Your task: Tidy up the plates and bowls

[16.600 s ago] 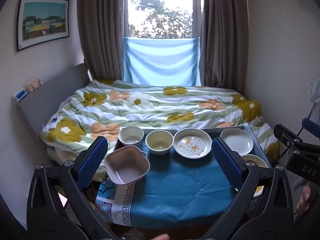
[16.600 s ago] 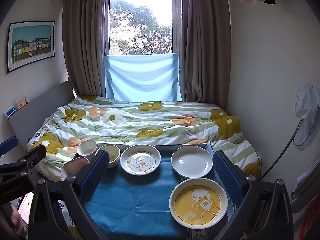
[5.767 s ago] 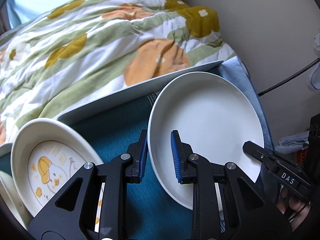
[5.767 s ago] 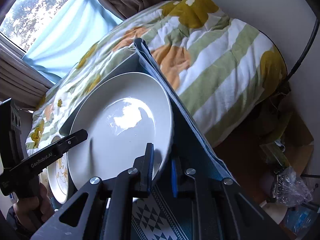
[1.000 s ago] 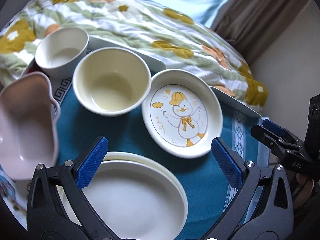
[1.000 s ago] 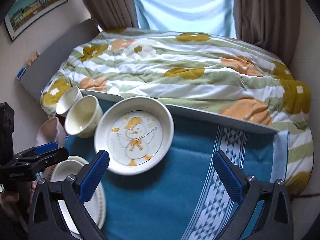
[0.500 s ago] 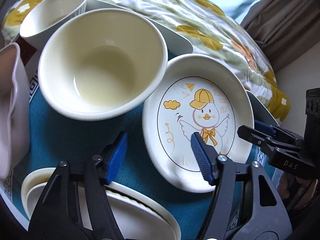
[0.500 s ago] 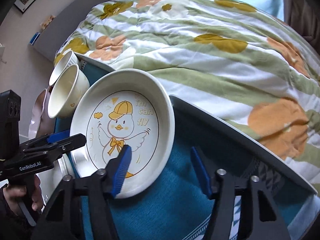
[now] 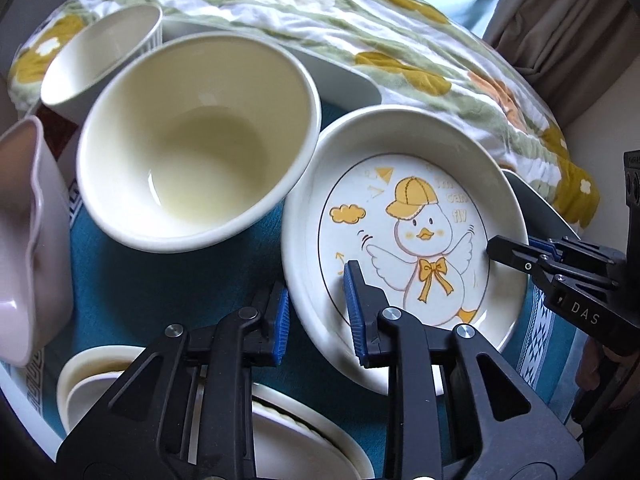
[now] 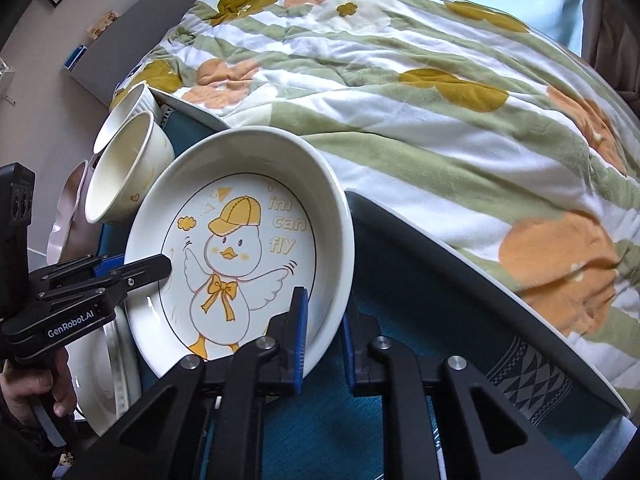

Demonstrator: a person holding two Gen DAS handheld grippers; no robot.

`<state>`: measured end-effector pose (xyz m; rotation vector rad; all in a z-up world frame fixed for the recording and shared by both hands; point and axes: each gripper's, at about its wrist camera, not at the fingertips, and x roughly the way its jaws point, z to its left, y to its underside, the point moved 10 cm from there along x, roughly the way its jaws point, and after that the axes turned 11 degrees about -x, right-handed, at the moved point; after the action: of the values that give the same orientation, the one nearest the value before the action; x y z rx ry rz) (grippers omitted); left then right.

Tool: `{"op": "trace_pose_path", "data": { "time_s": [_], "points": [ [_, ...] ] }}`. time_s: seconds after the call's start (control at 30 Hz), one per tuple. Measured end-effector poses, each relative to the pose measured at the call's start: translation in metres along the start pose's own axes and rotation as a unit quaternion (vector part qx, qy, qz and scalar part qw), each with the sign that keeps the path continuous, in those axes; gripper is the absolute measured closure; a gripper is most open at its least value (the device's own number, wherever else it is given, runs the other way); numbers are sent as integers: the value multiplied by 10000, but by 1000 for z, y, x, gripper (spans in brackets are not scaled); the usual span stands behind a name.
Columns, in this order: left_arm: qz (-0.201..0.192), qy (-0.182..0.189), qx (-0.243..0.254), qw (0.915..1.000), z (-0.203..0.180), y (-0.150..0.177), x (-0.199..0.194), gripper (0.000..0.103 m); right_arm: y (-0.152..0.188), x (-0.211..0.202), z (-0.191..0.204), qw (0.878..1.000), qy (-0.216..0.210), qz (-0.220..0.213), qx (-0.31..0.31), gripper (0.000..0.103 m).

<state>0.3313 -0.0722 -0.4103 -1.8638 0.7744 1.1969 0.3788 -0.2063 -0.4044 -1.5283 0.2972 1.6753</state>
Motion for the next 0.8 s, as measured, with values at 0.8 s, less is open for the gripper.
{"op": "trace_pose_path", "data": {
  "time_s": [0.8],
  "points": [
    [-341,879,1353,9863,30,32,-133,81,38,-113,105,9876,796,-1013,894,88]
  ]
}}
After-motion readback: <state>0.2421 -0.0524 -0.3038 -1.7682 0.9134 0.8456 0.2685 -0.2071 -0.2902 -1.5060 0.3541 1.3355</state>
